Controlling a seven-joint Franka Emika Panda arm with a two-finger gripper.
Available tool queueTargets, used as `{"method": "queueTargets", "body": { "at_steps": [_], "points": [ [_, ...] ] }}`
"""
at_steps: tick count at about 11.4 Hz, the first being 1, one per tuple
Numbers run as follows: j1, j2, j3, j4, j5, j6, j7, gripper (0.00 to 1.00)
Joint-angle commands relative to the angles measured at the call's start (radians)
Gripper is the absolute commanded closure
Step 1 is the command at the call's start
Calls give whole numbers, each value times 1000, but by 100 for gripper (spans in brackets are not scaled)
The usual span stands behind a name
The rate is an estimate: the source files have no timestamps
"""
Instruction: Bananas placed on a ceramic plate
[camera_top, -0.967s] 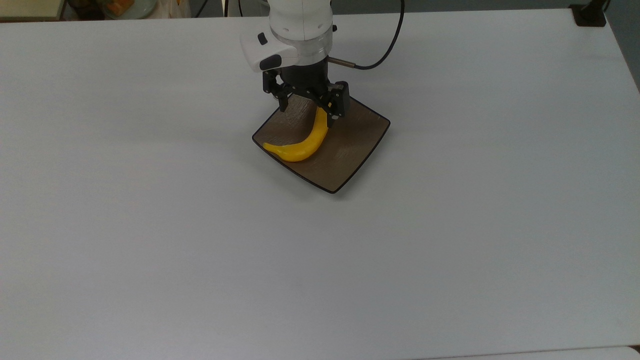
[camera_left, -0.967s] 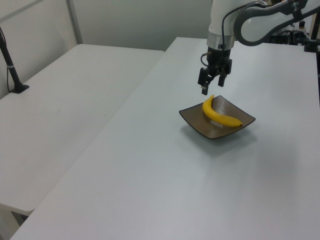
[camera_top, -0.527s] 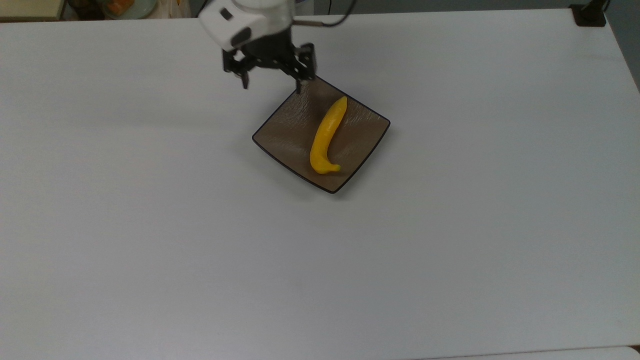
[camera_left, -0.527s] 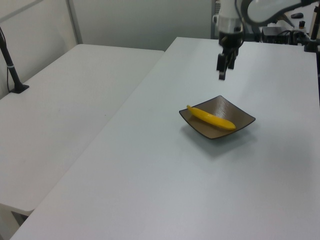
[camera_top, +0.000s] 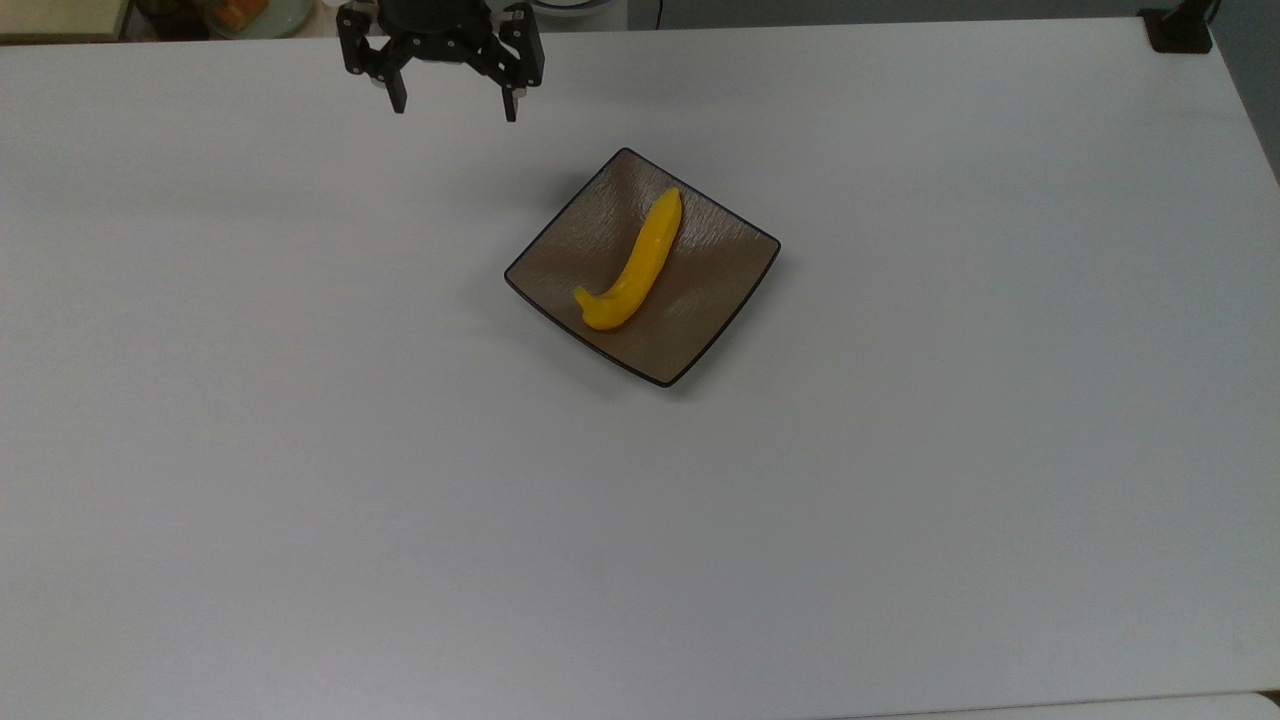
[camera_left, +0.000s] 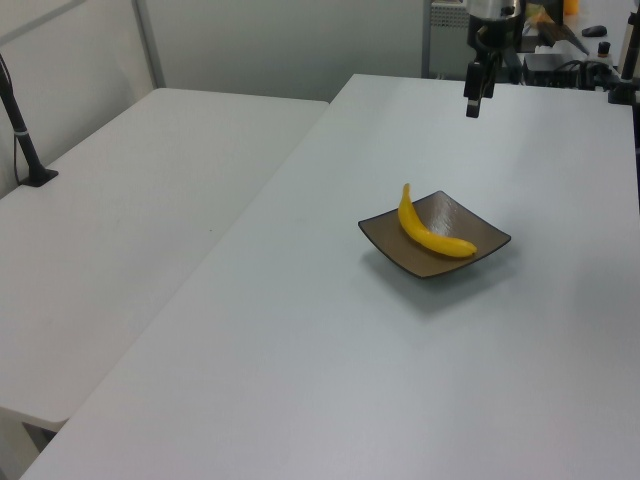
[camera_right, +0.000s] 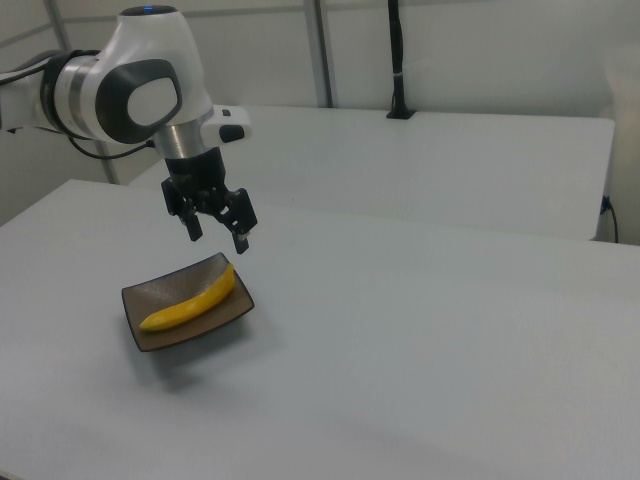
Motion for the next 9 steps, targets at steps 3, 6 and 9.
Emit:
{"method": "queueTargets", "body": {
  "at_steps": [3,6,9],
  "points": [
    [-14,12,112,27,10,-36,68,0],
    [-11,19,121,25,10,-29,77,0],
    [-9,18,121,24,10,-29,76,0]
  ]
}}
